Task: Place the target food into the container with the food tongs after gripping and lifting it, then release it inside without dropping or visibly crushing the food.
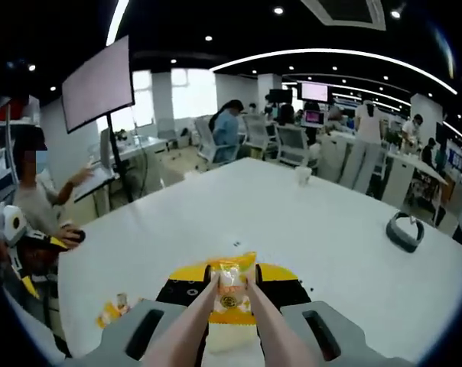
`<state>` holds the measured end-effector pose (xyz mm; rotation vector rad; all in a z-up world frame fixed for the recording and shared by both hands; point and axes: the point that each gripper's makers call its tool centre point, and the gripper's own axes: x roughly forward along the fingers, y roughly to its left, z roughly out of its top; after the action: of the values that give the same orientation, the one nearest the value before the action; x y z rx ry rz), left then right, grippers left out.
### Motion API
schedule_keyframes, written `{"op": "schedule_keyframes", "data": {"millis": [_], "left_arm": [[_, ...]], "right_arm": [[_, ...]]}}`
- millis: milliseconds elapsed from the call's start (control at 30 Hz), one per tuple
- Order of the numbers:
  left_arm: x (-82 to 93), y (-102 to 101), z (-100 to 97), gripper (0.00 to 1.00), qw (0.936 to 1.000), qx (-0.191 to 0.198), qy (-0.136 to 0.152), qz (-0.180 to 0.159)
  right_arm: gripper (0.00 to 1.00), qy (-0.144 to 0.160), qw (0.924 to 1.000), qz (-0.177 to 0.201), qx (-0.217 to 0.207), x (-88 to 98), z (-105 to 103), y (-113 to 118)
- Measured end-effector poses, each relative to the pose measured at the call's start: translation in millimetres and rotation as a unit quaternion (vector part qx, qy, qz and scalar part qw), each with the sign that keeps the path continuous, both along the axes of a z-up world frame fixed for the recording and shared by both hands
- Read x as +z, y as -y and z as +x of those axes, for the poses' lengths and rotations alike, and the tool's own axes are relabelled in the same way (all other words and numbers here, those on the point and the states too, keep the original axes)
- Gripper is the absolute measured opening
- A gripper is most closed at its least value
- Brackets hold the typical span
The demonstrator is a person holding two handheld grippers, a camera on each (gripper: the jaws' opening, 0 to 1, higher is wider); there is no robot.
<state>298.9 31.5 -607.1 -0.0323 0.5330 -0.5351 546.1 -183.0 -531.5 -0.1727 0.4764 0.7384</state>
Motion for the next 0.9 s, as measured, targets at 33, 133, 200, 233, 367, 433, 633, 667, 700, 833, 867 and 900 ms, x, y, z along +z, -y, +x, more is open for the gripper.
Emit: {"op": "schedule_keyframes", "data": {"millis": [33, 133, 200, 233, 367, 433, 633, 667, 700, 833, 867, 900], "left_arm": [[-1.2, -1, 2.7, 0.95, 1.0000, -0.005, -0.001, -0.003], [-6.0, 0, 11.5, 0.95, 0.9993, -0.036, 0.004, -0.011], [-8.3, 1, 15.0, 0.95, 0.9990, -0.044, 0.005, -0.010], [-10.0, 0, 16.7, 0.95, 0.9989, -0.046, 0.004, -0.011], [-12.5, -1, 16.4, 0.95, 0.9983, -0.058, -0.002, -0.010], [-15.2, -3, 18.4, 0.94, 0.9983, -0.057, -0.004, -0.007], [-21.1, -9, 21.9, 0.94, 0.9983, -0.053, -0.010, -0.024], [-22.5, -11, 22.3, 0.94, 0.9984, -0.053, -0.011, -0.020], [-22.8, -12, 22.6, 0.94, 0.9984, -0.052, -0.012, -0.020], [-19.0, -15, 25.7, 0.95, 0.9985, -0.049, -0.006, -0.026], [-19.3, -17, 26.2, 0.95, 0.9986, -0.046, -0.006, -0.025], [-19.5, -18, 26.0, 0.95, 0.9987, -0.044, -0.007, -0.024]], "right_arm": [[0.22, 0.004, 0.9999, -0.009, -0.012, 2.5, 7, 2], [0.22, 0.011, 0.9994, -0.001, -0.033, 9.4, 17, 4], [0.22, 0.011, 0.9992, -0.001, -0.037, 11.1, 18, 4], [0.22, 0.012, 0.9992, -0.004, -0.039, 11.4, 18, 4], [0.22, 0.007, 0.9991, -0.013, -0.041, 6.2, 23, 3], [0.22, 0.003, 0.9991, -0.009, -0.041, 5.2, 25, 0], [0.22, -0.005, 0.9991, -0.024, -0.035, -1.7, 25, -7], [0.22, -0.007, 0.9990, -0.025, -0.035, -2.9, 26, -7], [0.22, -0.009, 0.9990, -0.025, -0.036, -4.0, 26, -8], [0.25, -0.019, 0.9987, -0.037, -0.029, -11.9, 29, -11], [0.25, -0.027, 0.9986, -0.034, -0.029, -13.9, 28, -13], [0.25, -0.028, 0.9987, -0.033, -0.026, -14.9, 27, -15]]}}
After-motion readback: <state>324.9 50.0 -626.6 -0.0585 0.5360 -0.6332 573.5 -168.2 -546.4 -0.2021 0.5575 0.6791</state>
